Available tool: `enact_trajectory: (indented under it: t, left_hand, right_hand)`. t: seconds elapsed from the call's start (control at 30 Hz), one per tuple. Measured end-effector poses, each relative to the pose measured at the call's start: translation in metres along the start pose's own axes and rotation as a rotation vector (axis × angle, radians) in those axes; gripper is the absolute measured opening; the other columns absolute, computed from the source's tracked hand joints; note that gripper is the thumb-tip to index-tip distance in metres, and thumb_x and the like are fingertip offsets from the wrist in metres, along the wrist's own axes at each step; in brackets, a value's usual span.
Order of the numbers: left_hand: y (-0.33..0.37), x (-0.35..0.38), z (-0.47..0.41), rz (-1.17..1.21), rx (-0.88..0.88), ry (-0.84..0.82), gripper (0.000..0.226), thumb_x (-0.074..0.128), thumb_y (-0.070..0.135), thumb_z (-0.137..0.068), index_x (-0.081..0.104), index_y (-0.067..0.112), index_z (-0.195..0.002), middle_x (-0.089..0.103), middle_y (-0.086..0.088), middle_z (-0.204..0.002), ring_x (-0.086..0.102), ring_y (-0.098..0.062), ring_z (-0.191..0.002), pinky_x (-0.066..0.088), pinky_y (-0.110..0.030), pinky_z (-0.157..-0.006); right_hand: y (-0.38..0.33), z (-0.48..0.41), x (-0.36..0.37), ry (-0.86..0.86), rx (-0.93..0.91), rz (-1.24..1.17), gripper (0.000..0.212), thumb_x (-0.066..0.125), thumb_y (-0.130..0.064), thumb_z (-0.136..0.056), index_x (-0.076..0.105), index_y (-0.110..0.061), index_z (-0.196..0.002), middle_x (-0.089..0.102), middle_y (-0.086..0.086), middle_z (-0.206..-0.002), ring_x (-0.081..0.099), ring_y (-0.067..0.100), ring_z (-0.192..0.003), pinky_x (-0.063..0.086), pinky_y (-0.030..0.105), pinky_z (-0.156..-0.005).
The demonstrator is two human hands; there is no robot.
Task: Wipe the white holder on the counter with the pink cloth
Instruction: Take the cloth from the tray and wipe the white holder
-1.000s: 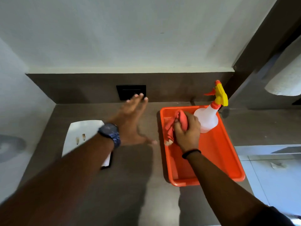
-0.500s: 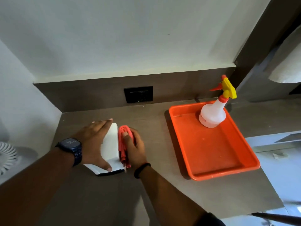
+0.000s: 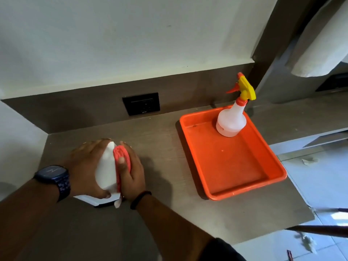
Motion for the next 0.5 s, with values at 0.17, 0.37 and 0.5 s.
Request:
enact_trajectory:
  t: [0.17, 0.37, 0.5]
  left_hand:
    - [0.000, -0.002, 0.001, -0.001, -0.023, 0.006, 0.131, 0.070, 0.069, -0.020, 0.030, 0.018, -0.133, 0.051, -0.012, -0.130, 0.050, -0.037, -0.113, 0.044, -0.053, -0.094]
    - [0.004, -0.004, 0.000, -0.027, 0.017, -0.032, 0.124, 0.077, 0.067, -0.022, 0.035, 0.022, -0.129, 0.053, -0.002, -0.122, 0.052, -0.027, -0.106, 0.045, -0.046, -0.092]
    - [0.001, -0.003, 0.000, -0.025, 0.003, -0.036, 0.129, 0.075, 0.068, -0.022, 0.033, 0.019, -0.134, 0.050, -0.005, -0.129, 0.050, -0.029, -0.113, 0.044, -0.045, -0.094]
  right_hand:
    - [0.009, -0.009, 0.004, -0.010, 0.055, -0.044, 0.054, 0.041, -0.065, -0.089, 0.056, -0.034, -0.131, 0.060, 0.000, -0.140, 0.052, 0.009, -0.131, 0.039, 0.044, -0.116]
    - [0.013, 0.023, 0.001, 0.097, -0.004, -0.087, 0.056, 0.040, -0.079, -0.085, 0.052, -0.045, -0.127, 0.060, 0.000, -0.136, 0.053, 0.009, -0.129, 0.043, 0.039, -0.112]
    - [-0.002, -0.004, 0.007, 0.043, -0.003, -0.080, 0.057, 0.038, -0.073, -0.088, 0.056, -0.041, -0.131, 0.058, 0.000, -0.141, 0.051, 0.013, -0.134, 0.039, 0.045, -0.116]
Point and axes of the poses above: each hand's wrist, its own z-axis away from the middle knuckle, its own x-axis out of the palm, y = z × x, the point moved 7 cm from there along -z, towards the middle knuckle
